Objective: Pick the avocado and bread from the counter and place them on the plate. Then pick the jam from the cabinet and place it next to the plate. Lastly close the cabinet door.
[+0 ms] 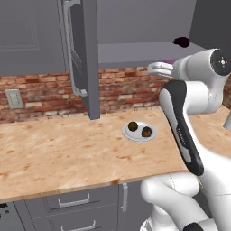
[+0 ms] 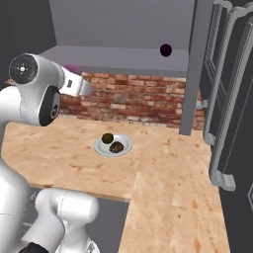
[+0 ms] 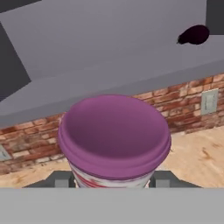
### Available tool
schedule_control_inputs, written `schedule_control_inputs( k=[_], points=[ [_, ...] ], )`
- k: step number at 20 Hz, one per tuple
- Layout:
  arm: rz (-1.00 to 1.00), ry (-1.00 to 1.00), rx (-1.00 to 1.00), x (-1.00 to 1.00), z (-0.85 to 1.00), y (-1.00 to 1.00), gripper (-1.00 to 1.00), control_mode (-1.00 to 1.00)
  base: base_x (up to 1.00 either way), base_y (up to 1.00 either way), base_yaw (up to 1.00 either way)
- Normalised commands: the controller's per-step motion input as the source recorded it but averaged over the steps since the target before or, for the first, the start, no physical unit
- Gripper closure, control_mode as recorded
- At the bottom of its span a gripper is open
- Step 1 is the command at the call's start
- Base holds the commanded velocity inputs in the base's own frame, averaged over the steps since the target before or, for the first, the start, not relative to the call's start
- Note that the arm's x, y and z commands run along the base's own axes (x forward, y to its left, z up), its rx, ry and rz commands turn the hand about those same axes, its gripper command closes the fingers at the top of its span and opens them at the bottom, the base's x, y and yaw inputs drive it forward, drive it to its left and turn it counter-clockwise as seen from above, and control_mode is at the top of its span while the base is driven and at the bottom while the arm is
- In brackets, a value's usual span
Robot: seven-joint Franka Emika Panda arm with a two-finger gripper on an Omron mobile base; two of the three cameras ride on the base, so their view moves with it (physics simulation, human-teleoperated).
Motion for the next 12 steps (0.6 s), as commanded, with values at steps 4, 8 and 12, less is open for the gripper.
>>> schedule_control_inputs(
  k=[4, 8, 12],
  points=[
    [0.0, 0.08, 0.0, -0.24, -0.21, -0.32, 1.0, -1.0, 0.0, 0.0, 0.0],
    [0.01, 0.06, 0.0, -0.01, -0.36, -0.33, 1.0, -1.0, 0.0, 0.0, 0.0],
    [0.06, 0.04, 0.0, 0.01, -0.41, -0.26, 1.0, -1.0, 0.0, 0.0, 0.0]
  ],
)
